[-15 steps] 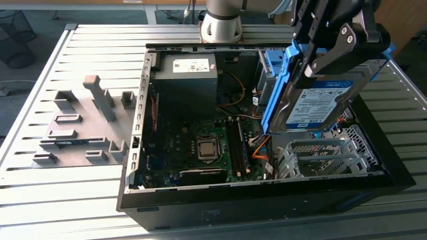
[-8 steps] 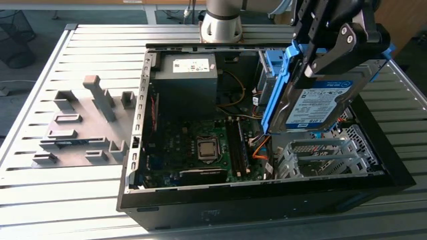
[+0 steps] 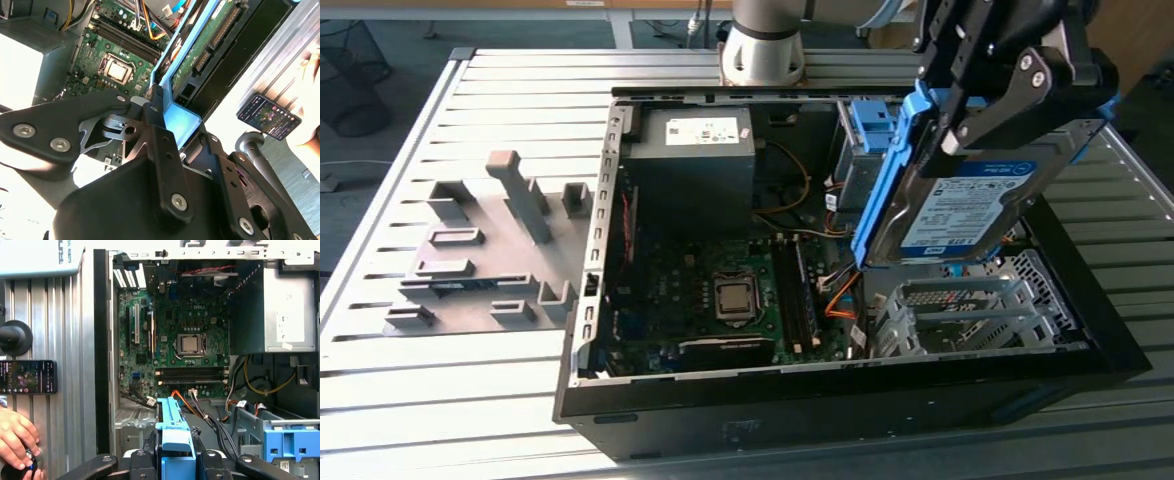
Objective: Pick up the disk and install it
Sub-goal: 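Insert the disk into the insertion slot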
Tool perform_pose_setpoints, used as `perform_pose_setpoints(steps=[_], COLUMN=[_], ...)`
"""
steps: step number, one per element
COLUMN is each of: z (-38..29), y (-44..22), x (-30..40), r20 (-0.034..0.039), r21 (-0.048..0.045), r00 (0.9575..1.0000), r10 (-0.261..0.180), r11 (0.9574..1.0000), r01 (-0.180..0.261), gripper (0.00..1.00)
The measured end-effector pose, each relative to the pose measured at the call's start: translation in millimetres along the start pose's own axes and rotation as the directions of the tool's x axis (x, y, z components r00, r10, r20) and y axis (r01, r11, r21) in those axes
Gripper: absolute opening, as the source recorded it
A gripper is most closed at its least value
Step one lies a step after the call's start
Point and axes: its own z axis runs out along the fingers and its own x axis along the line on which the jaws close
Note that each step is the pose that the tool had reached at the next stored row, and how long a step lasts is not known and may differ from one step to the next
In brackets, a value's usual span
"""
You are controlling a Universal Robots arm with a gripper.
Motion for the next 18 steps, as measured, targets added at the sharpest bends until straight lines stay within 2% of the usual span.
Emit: perform_pose_setpoints(steps=[4, 8, 11, 18], z=[1.3, 5.3, 8.6, 16.1], y=[-6.8, -9.5, -14.3, -36.1], x=[1.7, 13.2, 16.1, 15.6], r20=[-0.0001, 0.0000, 0.0001, -0.0002], r21=[0.0000, 0.0000, 0.0000, 0.0000], r00=[1.0000, 1.0000, 1.0000, 1.0000], r10=[0.000, 0.000, 0.000, 0.000], r11=[1.0000, 1.0000, 1.0000, 1.0000], r01=[0.000, 0.000, 0.000, 0.000], gripper=[0.37, 0.37, 0.37, 0.37])
